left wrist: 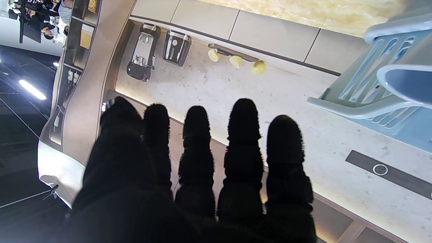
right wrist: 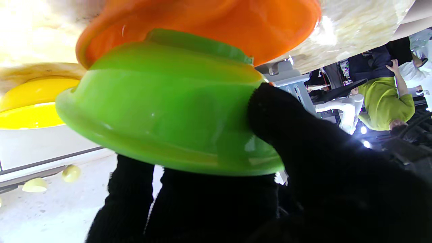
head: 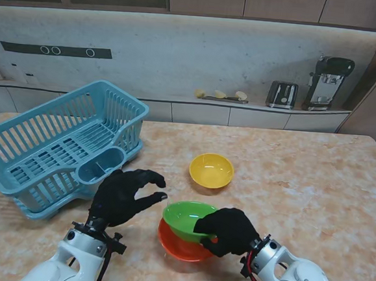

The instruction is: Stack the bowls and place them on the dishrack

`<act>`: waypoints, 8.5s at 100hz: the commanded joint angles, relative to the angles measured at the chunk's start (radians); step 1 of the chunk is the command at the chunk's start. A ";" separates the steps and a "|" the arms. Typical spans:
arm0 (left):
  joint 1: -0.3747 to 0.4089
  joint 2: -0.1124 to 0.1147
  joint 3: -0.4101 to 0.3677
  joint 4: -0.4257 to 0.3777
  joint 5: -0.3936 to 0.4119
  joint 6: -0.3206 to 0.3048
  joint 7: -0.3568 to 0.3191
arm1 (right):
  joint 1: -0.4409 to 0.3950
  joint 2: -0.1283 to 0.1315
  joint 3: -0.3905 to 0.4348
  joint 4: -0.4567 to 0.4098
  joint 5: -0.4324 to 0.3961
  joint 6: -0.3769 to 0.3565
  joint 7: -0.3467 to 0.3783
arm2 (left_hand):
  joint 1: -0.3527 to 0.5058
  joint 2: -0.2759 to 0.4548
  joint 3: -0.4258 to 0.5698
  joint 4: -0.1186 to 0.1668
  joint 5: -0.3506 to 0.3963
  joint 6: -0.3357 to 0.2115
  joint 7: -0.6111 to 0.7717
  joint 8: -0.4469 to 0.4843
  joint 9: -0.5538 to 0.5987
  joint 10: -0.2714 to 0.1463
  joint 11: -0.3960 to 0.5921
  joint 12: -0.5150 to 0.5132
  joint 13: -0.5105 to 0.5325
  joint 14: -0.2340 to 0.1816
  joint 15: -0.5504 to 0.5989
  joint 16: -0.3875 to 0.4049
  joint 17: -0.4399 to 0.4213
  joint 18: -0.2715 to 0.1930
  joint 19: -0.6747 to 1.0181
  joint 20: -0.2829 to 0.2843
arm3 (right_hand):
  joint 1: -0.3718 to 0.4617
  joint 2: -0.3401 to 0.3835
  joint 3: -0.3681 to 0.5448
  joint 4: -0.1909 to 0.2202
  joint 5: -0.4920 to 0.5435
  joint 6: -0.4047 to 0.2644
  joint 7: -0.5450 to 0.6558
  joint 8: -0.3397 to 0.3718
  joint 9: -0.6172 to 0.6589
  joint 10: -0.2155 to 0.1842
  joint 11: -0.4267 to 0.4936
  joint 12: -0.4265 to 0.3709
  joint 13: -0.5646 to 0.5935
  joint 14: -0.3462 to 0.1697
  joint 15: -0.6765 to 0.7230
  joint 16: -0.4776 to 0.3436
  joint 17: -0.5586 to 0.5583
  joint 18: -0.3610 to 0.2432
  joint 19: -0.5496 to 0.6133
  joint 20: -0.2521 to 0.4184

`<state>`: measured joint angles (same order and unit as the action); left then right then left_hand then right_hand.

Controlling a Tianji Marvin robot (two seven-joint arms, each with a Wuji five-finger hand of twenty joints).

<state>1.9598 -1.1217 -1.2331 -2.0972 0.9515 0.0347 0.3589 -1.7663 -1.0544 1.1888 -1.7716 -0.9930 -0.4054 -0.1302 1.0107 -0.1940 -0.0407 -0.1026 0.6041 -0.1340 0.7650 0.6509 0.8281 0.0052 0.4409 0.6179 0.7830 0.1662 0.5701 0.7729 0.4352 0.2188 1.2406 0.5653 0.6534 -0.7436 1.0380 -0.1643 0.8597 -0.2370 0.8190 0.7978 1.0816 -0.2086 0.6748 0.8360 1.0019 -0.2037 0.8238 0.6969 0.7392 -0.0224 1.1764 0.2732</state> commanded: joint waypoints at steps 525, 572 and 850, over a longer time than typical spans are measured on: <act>0.020 -0.002 -0.015 -0.024 -0.015 -0.004 -0.035 | 0.765 -0.167 -0.449 0.741 0.506 0.954 0.078 | -0.005 0.036 -0.015 -0.002 0.027 -0.018 -0.004 0.017 0.037 0.003 -0.011 0.018 0.019 0.014 -0.001 -0.001 -0.010 0.019 -0.002 0.003 | 0.067 0.225 -0.008 0.225 -0.341 -0.069 0.163 0.004 -0.453 0.086 0.075 0.046 -0.037 -0.125 0.116 -0.108 0.168 -0.201 0.042 0.045; 0.021 -0.002 -0.015 -0.022 -0.011 -0.005 -0.032 | 0.643 -0.140 -0.298 0.575 0.455 0.962 0.038 | -0.005 0.037 -0.015 -0.002 0.028 -0.018 -0.004 0.018 0.037 0.004 -0.011 0.019 0.019 0.015 -0.001 0.000 -0.009 0.018 -0.002 0.003 | 0.154 0.211 0.076 0.180 -0.235 -0.081 0.163 0.047 -0.378 0.058 0.084 0.033 0.019 -0.129 0.124 -0.095 0.252 -0.215 0.036 0.067; 0.033 -0.003 -0.021 -0.026 0.000 -0.012 -0.012 | 0.407 -0.051 -0.279 0.205 0.331 0.425 0.164 | -0.005 0.037 -0.015 -0.002 0.029 -0.018 -0.004 0.018 0.040 0.005 -0.010 0.020 0.020 0.015 0.000 0.000 -0.009 0.021 -0.001 0.004 | 0.039 0.137 0.021 0.104 -0.075 -0.179 -0.076 -0.175 -0.118 -0.038 -0.316 -0.156 -0.079 0.051 -0.346 -0.149 -0.067 0.023 -0.104 0.109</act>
<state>1.9840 -1.1221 -1.2546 -2.1145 0.9495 0.0234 0.3586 -1.3538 -1.1038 0.9135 -1.5647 -0.6633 0.0275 0.0159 1.0105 -0.1939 -0.0406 -0.1026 0.6155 -0.1340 0.7647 0.6510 0.8393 0.0056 0.4409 0.6194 0.7891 0.1752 0.5675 0.7729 0.4350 0.2198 1.2404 0.5653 0.6986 -0.6540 1.0314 -0.0825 0.7767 -0.3247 0.7397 0.6473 0.9664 -0.2239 0.3816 0.7036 0.9507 -0.1529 0.5015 0.5682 0.6973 -0.0065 1.0832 0.3905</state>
